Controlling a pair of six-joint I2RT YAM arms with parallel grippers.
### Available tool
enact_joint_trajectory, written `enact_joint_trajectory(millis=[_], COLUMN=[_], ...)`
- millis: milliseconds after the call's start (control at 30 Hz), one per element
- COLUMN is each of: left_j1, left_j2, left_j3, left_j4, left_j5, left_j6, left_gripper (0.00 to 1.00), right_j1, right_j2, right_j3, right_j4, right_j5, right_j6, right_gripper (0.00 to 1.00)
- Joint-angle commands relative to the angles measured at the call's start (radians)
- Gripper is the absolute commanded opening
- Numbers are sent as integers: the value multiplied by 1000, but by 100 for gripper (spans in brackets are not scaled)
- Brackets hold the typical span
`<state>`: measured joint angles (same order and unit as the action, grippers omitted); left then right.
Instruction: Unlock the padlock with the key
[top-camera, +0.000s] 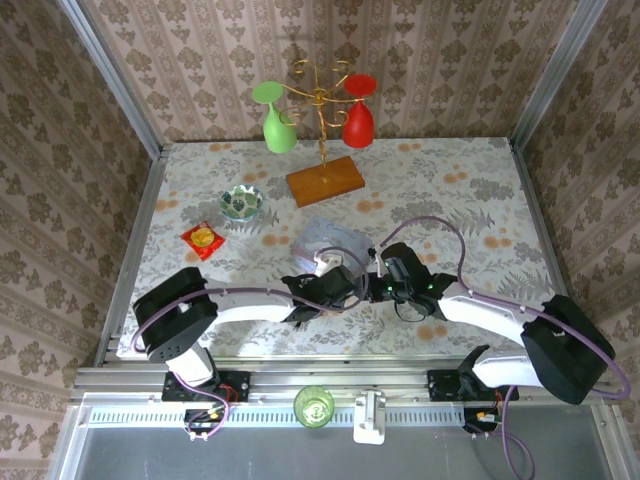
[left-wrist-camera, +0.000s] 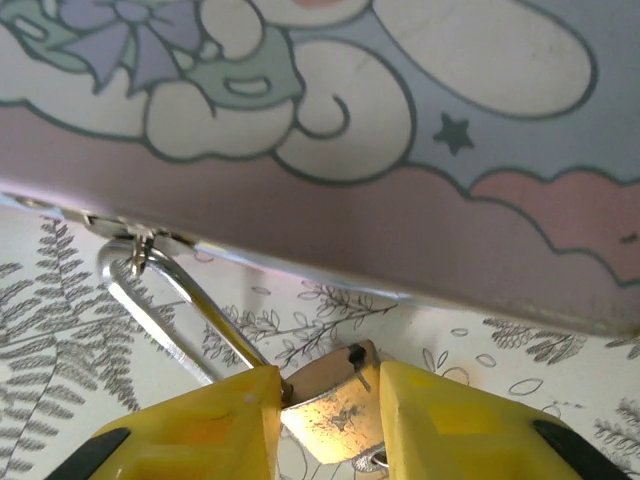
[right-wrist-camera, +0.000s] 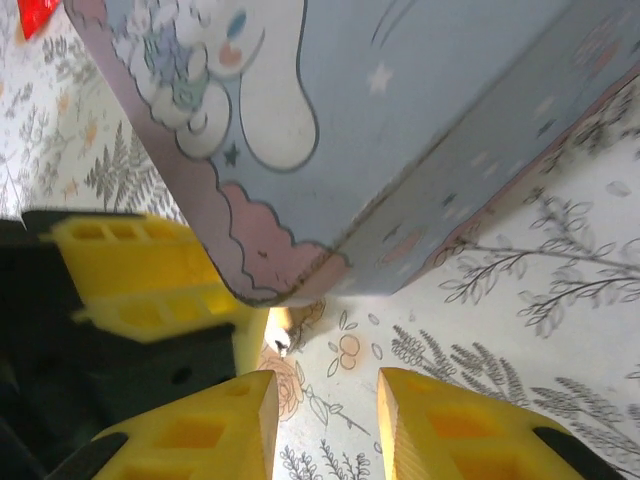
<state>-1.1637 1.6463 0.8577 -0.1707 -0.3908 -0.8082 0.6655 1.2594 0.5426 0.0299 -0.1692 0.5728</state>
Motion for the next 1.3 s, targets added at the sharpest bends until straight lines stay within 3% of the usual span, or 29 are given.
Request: enact_joint_trajectory(millis=[0, 133, 367, 533, 833, 1100, 1200, 1267], left_j1=[-23, -16, -16, -18, -1, -1, 42, 24], left_j2=[35, 76, 137, 94, -9, -227, -357, -453], left_j3=[62, 55, 96, 56, -9, -87, -172, -227], left_j4=[-156, -130, -218, -268, -373, -231, -197, -170], left_j5=[-84, -75, -102, -124, -178, -154, -77, -74], left_j6=[23, 30, 37, 26, 10, 130, -26, -130], left_gripper=[34, 38, 39, 29, 30, 46, 46, 45], right_j1=[-6, -30, -33, -55, -66, -70, -70, -70], right_j2=[-53, -14, 184, 224, 309, 318, 306, 297], right_j3=[25, 74, 151, 162, 204, 230, 237, 237], right_j4=[-76, -112, -28, -30, -33, -39, -47, -49], right_j5=[132, 245, 187, 245, 239, 224, 223, 219], right_j6=[-15, 17, 45, 38, 13, -2, -2, 1], right_gripper=[36, 43, 43, 38, 36, 35, 35, 35])
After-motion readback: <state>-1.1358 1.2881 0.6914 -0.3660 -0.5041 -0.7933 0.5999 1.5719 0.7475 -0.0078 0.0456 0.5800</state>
